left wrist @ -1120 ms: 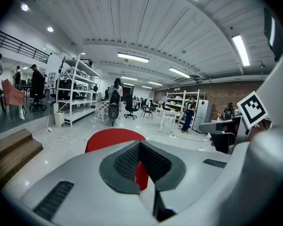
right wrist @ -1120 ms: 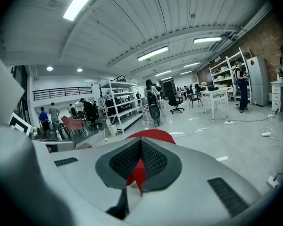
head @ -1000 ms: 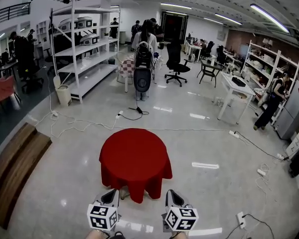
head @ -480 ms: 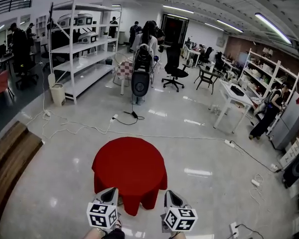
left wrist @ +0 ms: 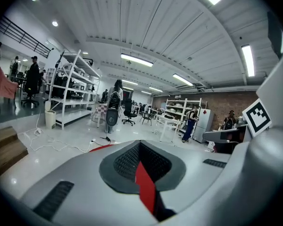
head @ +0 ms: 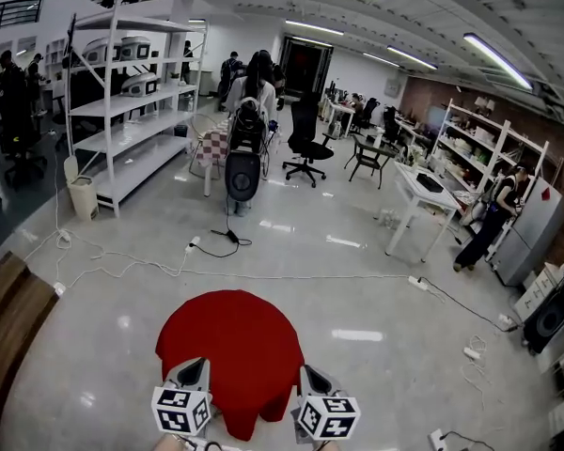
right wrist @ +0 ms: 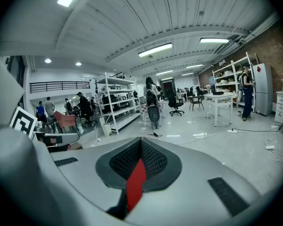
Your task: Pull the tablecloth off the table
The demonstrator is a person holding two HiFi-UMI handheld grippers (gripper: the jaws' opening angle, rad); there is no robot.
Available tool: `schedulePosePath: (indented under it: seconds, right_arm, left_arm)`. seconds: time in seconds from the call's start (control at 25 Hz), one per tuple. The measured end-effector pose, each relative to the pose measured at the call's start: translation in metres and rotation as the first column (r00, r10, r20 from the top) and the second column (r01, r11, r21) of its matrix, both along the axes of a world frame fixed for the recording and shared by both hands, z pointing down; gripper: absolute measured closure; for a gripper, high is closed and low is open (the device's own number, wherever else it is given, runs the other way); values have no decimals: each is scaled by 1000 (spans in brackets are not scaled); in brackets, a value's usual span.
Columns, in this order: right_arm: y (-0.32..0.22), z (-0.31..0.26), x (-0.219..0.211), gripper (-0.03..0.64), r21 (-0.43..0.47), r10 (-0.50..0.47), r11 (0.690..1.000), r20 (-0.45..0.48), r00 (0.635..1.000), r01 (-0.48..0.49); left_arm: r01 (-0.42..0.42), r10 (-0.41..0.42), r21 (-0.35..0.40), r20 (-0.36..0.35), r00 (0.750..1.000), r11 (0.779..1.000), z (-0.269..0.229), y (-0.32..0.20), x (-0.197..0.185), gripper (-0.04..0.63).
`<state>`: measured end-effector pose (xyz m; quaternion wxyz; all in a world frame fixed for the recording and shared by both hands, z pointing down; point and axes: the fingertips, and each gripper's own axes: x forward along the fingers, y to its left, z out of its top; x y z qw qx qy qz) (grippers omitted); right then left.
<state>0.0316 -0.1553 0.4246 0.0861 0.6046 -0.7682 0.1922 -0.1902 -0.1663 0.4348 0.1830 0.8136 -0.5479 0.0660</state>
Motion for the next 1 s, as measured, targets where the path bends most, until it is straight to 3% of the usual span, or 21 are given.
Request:
schedulePosePath:
  seconds: [0.52, 0.8, 1.0]
  right_arm:
    - [-66, 7, -16, 592, -8, -34, 999, -54, 998, 34]
    - [-81, 38, -7, 591, -77, -63, 995, 16, 998, 64]
    - [-91, 45, 5, 591, -97, -104, 990, 7, 995, 104]
  left_arm:
    - [-1, 1, -13, -16, 1000, 1000, 17, -81, -16, 589]
    - [41, -40, -109, 9, 999, 993, 50, -76, -3, 589]
    - [54, -50, -123, 29, 998, 991, 49, -71, 13, 589]
